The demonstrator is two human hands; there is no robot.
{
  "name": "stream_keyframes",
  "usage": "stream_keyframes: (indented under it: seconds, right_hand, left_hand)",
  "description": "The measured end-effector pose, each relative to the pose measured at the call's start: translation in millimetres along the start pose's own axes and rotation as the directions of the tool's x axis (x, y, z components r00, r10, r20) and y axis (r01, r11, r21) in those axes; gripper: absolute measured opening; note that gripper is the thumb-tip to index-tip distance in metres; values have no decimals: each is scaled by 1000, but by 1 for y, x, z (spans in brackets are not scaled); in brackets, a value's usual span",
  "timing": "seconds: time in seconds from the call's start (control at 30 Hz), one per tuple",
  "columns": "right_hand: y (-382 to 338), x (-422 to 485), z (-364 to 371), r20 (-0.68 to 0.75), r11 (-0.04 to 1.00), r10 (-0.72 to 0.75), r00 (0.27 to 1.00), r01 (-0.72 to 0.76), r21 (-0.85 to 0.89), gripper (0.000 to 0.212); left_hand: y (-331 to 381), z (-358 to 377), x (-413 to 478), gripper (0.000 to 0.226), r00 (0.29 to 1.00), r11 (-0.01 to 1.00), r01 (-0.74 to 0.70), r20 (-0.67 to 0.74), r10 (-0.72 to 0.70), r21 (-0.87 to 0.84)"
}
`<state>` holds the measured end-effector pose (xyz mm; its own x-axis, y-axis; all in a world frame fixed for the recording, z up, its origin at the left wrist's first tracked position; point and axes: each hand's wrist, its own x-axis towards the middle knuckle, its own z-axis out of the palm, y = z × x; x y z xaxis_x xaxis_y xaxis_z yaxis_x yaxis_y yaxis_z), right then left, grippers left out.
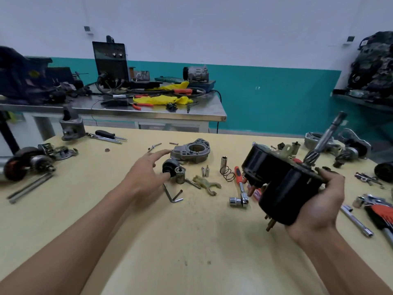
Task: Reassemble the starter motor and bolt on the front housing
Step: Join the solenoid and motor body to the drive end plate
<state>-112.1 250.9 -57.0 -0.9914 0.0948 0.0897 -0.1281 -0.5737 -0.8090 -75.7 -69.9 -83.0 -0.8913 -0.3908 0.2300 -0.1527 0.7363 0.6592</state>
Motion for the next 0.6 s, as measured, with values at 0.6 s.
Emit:
stream_keyframes:
  seconds: [0.6]
  right_hand:
    - [26, -28, 17, 418, 963, 161, 894, -50, -266, 54]
  left_hand:
    - [26, -13, 36, 48, 935, 915, 354, 99, -341, -194]
